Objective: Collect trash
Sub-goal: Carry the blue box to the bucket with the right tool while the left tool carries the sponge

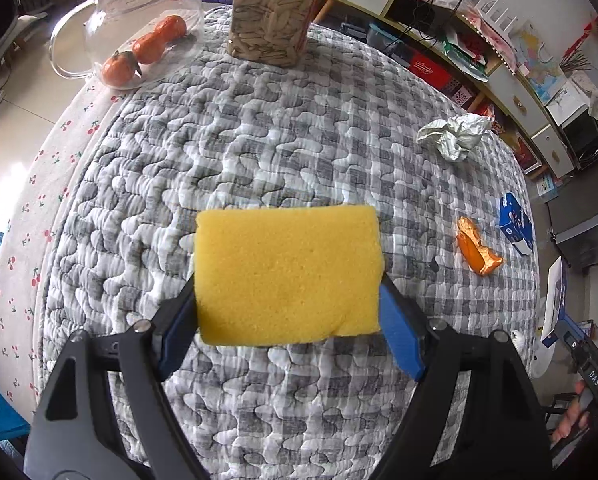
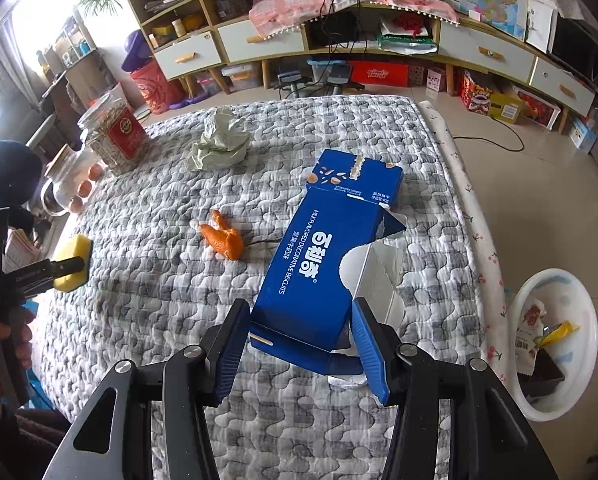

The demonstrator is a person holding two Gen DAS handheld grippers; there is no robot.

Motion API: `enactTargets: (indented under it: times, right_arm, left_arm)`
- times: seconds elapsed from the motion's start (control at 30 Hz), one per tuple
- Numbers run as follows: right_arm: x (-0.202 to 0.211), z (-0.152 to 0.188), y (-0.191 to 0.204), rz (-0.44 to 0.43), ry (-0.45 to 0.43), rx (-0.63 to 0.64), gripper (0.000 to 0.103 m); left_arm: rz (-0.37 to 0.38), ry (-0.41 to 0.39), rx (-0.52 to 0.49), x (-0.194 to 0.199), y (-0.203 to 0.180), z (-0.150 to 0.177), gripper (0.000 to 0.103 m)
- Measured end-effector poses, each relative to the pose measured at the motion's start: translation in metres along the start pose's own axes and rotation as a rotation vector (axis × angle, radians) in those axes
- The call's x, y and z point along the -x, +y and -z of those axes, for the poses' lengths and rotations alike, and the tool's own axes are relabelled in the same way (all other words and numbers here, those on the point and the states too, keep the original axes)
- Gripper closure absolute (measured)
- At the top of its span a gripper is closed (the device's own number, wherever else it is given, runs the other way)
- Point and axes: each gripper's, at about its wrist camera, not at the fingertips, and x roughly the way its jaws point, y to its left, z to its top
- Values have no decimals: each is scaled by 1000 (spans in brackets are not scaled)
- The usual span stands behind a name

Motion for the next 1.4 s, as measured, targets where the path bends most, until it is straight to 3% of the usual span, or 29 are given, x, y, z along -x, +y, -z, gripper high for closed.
enactTargets:
  times: [0.3, 0.7, 1.4]
  right_arm:
    - [10, 8, -3, -7, -18, -11, 50]
    - [26, 19, -22, 8, -37, -36, 50]
    - [60, 58, -133, 123, -54, -199, 50]
  left_arm:
    - [91, -6, -115, 10, -51, 18, 21]
    - [137, -18, -236, 18, -99, 44, 21]
    - [175, -29, -392, 11, -171, 71, 21]
